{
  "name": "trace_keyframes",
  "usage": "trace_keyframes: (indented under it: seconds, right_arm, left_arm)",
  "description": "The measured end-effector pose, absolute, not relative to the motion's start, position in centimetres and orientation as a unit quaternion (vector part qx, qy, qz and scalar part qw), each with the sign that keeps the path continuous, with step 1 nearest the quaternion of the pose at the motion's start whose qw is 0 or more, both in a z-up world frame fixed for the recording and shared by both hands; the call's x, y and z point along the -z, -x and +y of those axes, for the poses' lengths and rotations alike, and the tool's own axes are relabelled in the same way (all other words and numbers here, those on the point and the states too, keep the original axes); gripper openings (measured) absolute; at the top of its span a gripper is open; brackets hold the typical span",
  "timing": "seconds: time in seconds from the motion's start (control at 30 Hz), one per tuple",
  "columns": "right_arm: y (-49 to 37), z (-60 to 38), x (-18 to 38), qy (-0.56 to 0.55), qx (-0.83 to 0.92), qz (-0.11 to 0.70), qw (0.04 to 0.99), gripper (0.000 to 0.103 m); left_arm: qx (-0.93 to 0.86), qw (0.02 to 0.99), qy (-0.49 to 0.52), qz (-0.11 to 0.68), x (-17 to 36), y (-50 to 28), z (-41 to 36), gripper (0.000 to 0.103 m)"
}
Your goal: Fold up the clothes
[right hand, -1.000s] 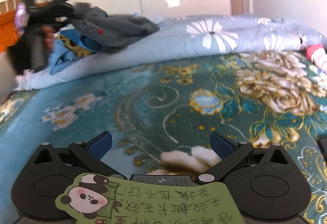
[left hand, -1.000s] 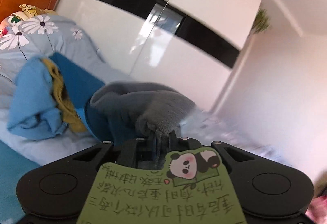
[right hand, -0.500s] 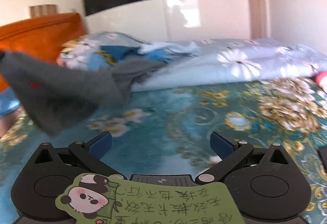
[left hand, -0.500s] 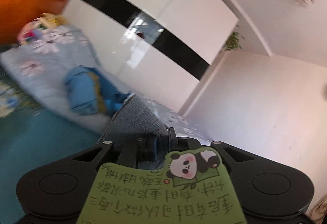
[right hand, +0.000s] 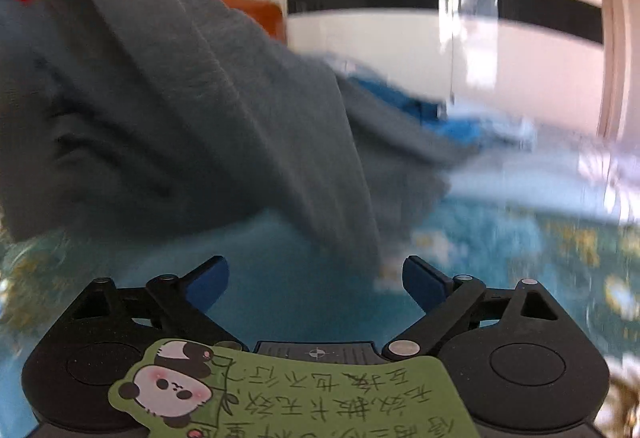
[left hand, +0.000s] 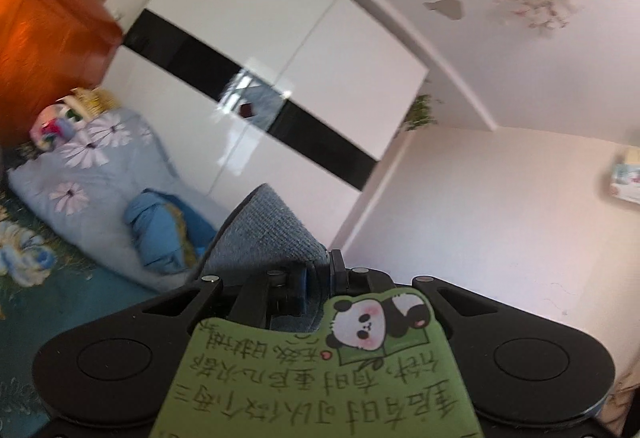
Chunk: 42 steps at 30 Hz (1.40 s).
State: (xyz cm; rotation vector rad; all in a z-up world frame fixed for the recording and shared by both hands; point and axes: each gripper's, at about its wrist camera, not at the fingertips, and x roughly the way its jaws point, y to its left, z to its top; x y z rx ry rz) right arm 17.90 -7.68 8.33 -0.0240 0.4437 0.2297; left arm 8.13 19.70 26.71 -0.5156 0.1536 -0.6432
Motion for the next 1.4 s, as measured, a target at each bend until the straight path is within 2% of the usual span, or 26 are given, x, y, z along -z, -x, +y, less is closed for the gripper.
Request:
trace_keyframes:
  seconds: [0.07, 0.1, 0.13, 0.33, 0.43, 0.47, 0.5, 0.63, 0.77, 0.87, 0.97, 1.0, 1.07, 1.1, 1.17, 1.3, 1.37, 1.4]
  right_arm:
    - [-19.0, -6.9, -8.6, 0.007, -0.105, 0.221, 0.969, 0.081]
    - [-19.4, -6.6, -8.6, 0.004, -0.103, 0.225, 0.969, 0.055]
    - [-19.7, -6.9, -8.8, -0.01, -0.102, 0.232, 0.967, 0.034]
    - [-19.6, -14.2, -11.5, -0.134, -0.084, 0.211, 0.965, 0.008]
    - [-19.7, -19.1, -16.3, -0.127, -0.042, 0.16, 0.978, 0.006]
    - [-19.2, -20.8, -18.0, -0.122, -0.03, 0.144, 0.982, 0.006]
    - [-18.6, -22.5, -19.3, -0.114, -0.017, 0.127, 0.985, 0.005]
    - [-14.1, -28.4, -21.1, -0.051, 0.026, 0.103, 0.993, 0.005]
    - [-9.4, -32.2, -16.8, 0.004, 0.084, 0.186, 0.979, 0.005]
    - [-7.0, -36.5, -12.1, -0.039, 0.149, 0.251, 0.956, 0.005]
    - [-4.7, -40.3, -8.8, -0.092, 0.206, 0.281, 0.933, 0.005]
    - [-4.4, -41.3, -8.1, -0.1, 0.22, 0.287, 0.927, 0.005]
    - [-3.8, -41.9, -6.7, -0.094, 0.245, 0.296, 0.919, 0.005]
    - [-3.7, -42.4, -6.4, -0.1, 0.252, 0.296, 0.916, 0.004]
    - [-3.9, -43.3, -6.2, -0.113, 0.266, 0.298, 0.91, 0.004]
    - [-3.6, -43.4, -4.4, -0.081, 0.251, 0.353, 0.898, 0.006]
    - [-3.0, -42.6, -4.8, -0.05, 0.235, 0.357, 0.903, 0.012]
    - [-2.8, -42.2, -5.0, -0.039, 0.226, 0.362, 0.903, 0.022]
  left_arm:
    - [0.315, 0.912, 0.253, 0.071, -27.2, -7.2, 20.0, 0.007]
    - [0.312, 0.915, 0.249, 0.065, -27.4, -6.8, 20.2, 0.007]
    - [0.305, 0.919, 0.244, 0.06, -27.7, -6.5, 20.4, 0.007]
    - [0.273, 0.924, 0.262, 0.057, -27.4, -9.1, 22.2, 0.006]
    - [0.296, 0.908, 0.288, 0.072, -26.0, -10.8, 21.2, 0.005]
    - [0.305, 0.903, 0.294, 0.075, -25.4, -11.2, 20.7, 0.0]
    - [0.316, 0.896, 0.302, 0.08, -24.6, -11.3, 20.3, 0.0]
    - [0.333, 0.876, 0.319, 0.142, -19.8, -11.3, 18.3, 0.0]
    - [0.303, 0.849, 0.341, 0.267, -12.7, -12.6, 16.5, 0.0]
    - [0.271, 0.837, 0.333, 0.34, -7.9, -14.2, 14.6, 0.0]
    - [0.258, 0.828, 0.319, 0.381, -3.7, -17.1, 12.0, 0.0]
    - [0.256, 0.823, 0.322, 0.392, -2.6, -18.3, 11.1, 0.002]
    - [0.252, 0.817, 0.326, 0.403, -0.7, -20.6, 9.4, 0.015]
    - [0.252, 0.815, 0.326, 0.407, -0.2, -21.7, 8.3, 0.018]
    - [0.254, 0.808, 0.329, 0.417, 0.7, -24.0, 6.0, 0.034]
    - [0.26, 0.804, 0.305, 0.439, 2.2, -27.2, 1.0, 0.042]
    - [0.26, 0.804, 0.284, 0.453, 2.9, -27.9, -1.0, 0.046]
    - [0.265, 0.801, 0.282, 0.456, 3.4, -28.1, -1.7, 0.047]
